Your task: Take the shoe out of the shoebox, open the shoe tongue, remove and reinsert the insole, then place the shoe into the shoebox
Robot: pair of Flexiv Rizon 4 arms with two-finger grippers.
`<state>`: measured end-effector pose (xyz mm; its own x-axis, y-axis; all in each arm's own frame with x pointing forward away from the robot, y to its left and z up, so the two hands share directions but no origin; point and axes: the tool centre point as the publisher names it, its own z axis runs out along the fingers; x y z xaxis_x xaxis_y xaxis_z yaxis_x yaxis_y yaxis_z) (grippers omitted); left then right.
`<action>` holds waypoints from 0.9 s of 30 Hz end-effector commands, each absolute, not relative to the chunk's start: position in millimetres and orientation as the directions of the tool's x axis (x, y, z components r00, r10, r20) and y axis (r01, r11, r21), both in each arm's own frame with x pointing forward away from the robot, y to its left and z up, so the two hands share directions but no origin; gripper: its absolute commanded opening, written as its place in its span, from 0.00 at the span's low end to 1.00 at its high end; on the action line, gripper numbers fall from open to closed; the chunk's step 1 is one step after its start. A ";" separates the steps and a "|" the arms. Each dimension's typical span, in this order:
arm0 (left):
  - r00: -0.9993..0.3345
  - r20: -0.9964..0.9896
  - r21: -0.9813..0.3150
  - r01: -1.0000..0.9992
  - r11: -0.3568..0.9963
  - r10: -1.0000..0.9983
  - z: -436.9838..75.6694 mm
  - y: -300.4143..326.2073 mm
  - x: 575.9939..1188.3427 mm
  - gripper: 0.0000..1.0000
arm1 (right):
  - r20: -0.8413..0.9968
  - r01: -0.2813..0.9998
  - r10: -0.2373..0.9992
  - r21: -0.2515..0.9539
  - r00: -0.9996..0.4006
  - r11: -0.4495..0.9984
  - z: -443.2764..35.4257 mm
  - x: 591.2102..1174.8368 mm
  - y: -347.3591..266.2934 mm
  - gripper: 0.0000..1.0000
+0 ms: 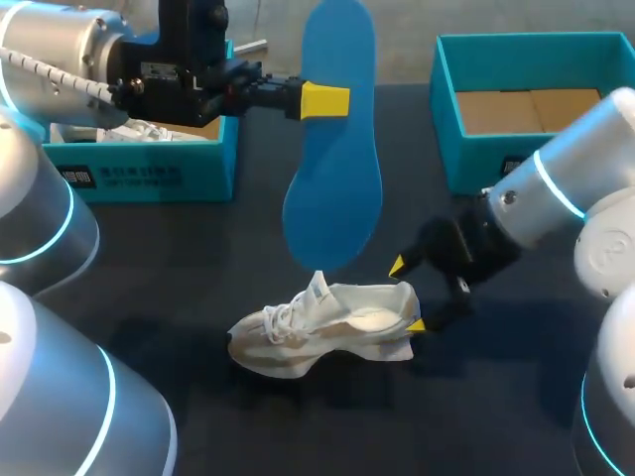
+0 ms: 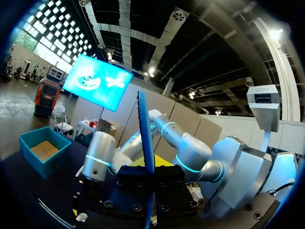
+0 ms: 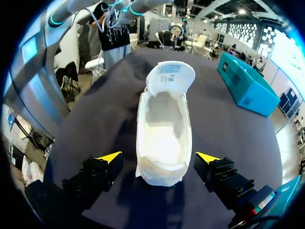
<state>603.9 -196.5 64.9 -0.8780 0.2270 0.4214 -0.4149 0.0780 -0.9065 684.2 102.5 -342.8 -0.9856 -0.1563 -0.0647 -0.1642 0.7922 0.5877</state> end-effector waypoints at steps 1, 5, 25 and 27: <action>-0.878 0.421 -0.906 -0.415 0.077 0.227 64.5 -197.0 603.5 0.00 | -0.064 -0.167 -0.155 0.465 -0.986 0.869 -343.2 684.6 106.4 1.00; -0.878 0.421 -0.906 -0.415 0.077 0.227 64.5 -197.0 603.5 0.00 | -0.064 -0.167 -0.155 0.465 -0.986 0.869 -343.2 684.6 106.4 1.00; -0.878 0.421 -0.906 -0.415 0.077 0.227 64.5 -197.0 603.5 0.00 | 0.013 -0.015 -0.015 0.001 -1.000 1.000 -322.5 674.5 151.7 1.00; -0.878 0.421 -0.906 -0.415 0.077 0.227 64.5 -197.0 603.5 0.00 | 0.015 -0.015 -0.015 -0.022 -1.000 1.000 -322.7 675.2 152.1 1.00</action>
